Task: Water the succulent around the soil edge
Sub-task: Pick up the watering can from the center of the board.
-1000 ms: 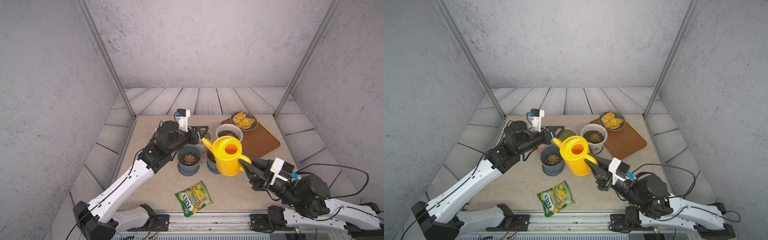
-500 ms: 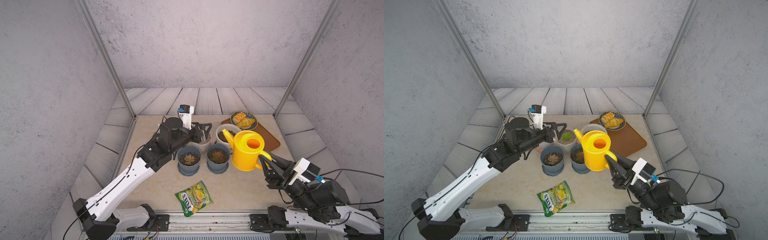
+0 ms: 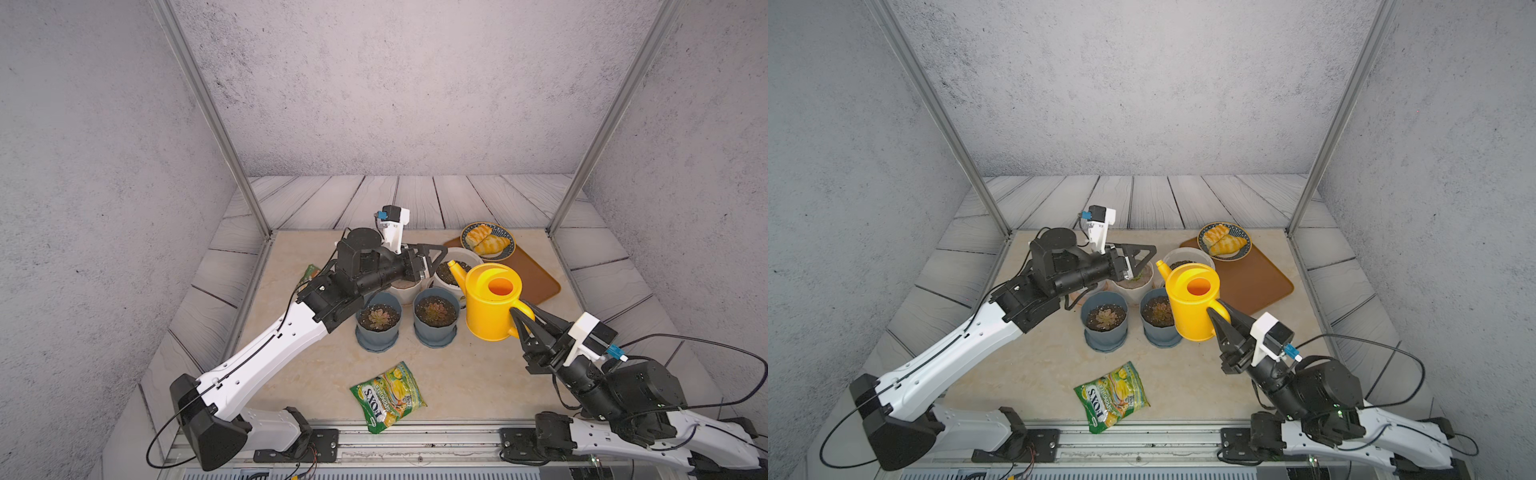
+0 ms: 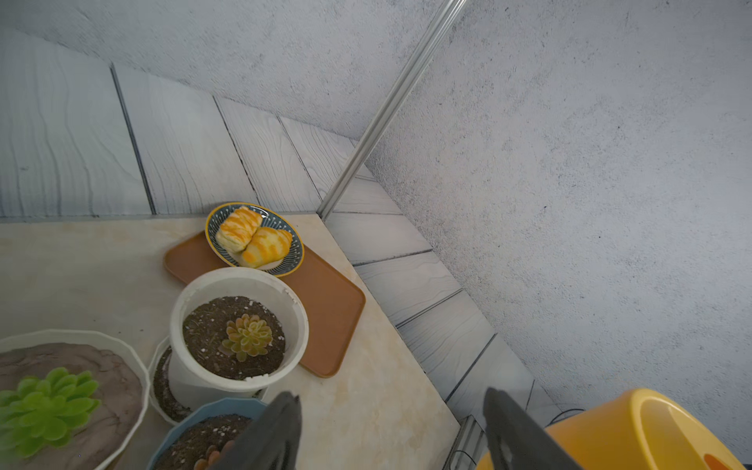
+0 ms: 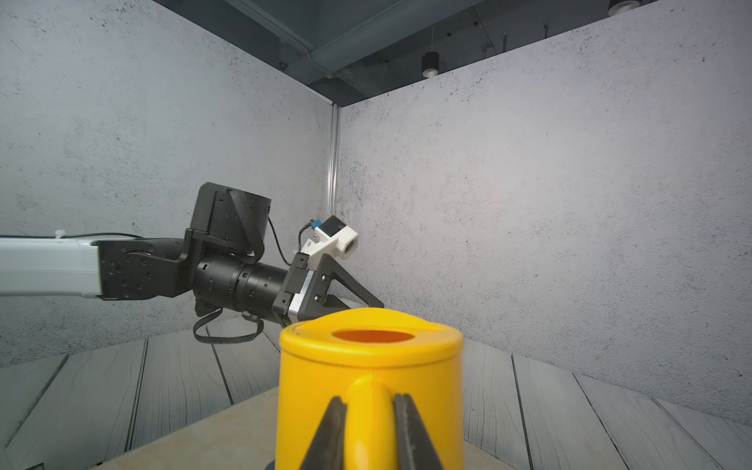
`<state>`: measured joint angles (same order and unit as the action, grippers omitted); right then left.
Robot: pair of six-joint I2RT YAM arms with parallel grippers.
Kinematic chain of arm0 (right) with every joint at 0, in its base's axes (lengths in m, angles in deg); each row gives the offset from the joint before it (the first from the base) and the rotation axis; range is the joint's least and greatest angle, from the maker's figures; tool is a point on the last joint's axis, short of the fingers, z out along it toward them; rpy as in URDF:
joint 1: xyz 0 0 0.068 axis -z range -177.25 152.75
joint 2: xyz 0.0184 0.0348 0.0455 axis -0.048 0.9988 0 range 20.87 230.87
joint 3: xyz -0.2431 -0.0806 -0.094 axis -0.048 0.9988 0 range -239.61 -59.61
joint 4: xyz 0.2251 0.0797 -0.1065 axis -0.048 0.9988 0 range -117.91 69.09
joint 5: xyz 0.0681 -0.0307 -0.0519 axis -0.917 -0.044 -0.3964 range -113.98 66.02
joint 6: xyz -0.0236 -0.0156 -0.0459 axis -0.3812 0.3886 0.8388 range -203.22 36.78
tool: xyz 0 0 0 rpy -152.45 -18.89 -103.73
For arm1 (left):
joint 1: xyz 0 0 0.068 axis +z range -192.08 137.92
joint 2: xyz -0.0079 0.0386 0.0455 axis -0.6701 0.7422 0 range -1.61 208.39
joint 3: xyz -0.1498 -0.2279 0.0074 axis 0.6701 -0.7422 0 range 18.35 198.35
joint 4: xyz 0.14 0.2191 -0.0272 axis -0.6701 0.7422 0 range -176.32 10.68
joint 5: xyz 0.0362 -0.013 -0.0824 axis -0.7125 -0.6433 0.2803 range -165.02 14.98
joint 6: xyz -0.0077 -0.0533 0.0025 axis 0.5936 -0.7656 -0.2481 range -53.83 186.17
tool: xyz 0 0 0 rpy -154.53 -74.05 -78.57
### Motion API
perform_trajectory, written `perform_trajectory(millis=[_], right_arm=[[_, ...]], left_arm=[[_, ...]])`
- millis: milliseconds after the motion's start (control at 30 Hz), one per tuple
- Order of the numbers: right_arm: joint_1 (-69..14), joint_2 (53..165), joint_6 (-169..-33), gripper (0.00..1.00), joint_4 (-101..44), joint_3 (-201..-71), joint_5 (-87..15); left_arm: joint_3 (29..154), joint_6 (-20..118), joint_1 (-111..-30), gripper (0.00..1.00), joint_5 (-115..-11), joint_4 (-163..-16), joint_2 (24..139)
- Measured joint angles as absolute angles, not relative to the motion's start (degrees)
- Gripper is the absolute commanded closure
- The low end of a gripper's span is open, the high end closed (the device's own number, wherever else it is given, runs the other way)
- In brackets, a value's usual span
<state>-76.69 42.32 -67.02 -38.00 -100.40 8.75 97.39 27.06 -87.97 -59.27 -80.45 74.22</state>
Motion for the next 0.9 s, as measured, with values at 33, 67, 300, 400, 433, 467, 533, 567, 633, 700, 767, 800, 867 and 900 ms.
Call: perform_trajectory(millis=[33, 67, 300, 400, 433, 467, 533, 567, 633, 700, 767, 800, 867, 900], right_arm=[[-76.69, 42.84, -66.86, 1.0, -38.24, -100.4, 8.75], [-76.69, 43.21, -66.73, 1.0, -38.35, -100.4, 8.75], [-76.69, 47.04, -64.94, 1.0, -41.84, -100.38, 8.81], [-76.69, 48.35, -64.11, 1.0, -45.25, -100.07, 8.84], [-76.69, 48.77, -63.82, 1.0, -45.78, -99.9, 9.16], [-76.69, 49.12, -63.5, 1.0, -46.56, -99.64, 9.23], [-76.69, 50.38, -62.8, 1.0, -48.38, -99.33, 9.62], [-76.69, 50.91, -62.6, 1.0, -48.88, -99.33, 9.73], [-76.67, 51.96, -62.4, 1.0, -49.76, -99.33, 9.86], [-76.67, 52.31, -62.64, 1.0, -49.62, -99.33, 9.86], [-76.69, 52.11, -63.28, 1.0, -49.47, -99.33, 9.47], [-76.69, 51.78, -63.56, 1.0, -49.32, -99.27, 9.19], [-76.69, 50.21, -64.37, 1.0, -49.12, -98.59, 8.88], [-76.69, 49.09, -64.79, 1.0, -48.9, -97.95, 8.71]], left_arm=[[96.87, 26.78, -88.16, 0.24, -58.84, -81.04, 74.33], [96.36, 26.36, -88.29, 0.24, -58.68, -81.68, 74.35], [93.15, 24.96, -88.75, 0.25, -58.27, -84.28, 74.42], [91.27, 24.7, -88.88, 0.25, -58.22, -85.28, 74.42], [90.73, 24.52, -89.04, 0.25, -58.42, -85.81, 74.42], [90.42, 24.42, -89.04, 0.25, -58.66, -86.29, 74.42], [90.05, 24.15, -88.86, 0.25, -59.25, -87.01, 74.42], [90.05, 24.11, -88.8, 0.25, -59.4, -87.07, 74.42], [90.18, 24.61, -88.71, 0.24, -59.67, -86.68, 74.35], [91.08, 26.16, -88.77, 0.23, -60.06, -84.28, 74.22], [92.74, 28.7, -88.82, 0.2, -61.06, -80.52, 73.76], [93.5, 30.14, -88.8, 0.19, -61.81, -78.62, 73.24], [94.33, 32.81, -88.77, 0.15, -63.25, -75.4, 71.08], [94.59, 34.23, -88.73, 0.1, -63.93, -73.83, 69.41]])
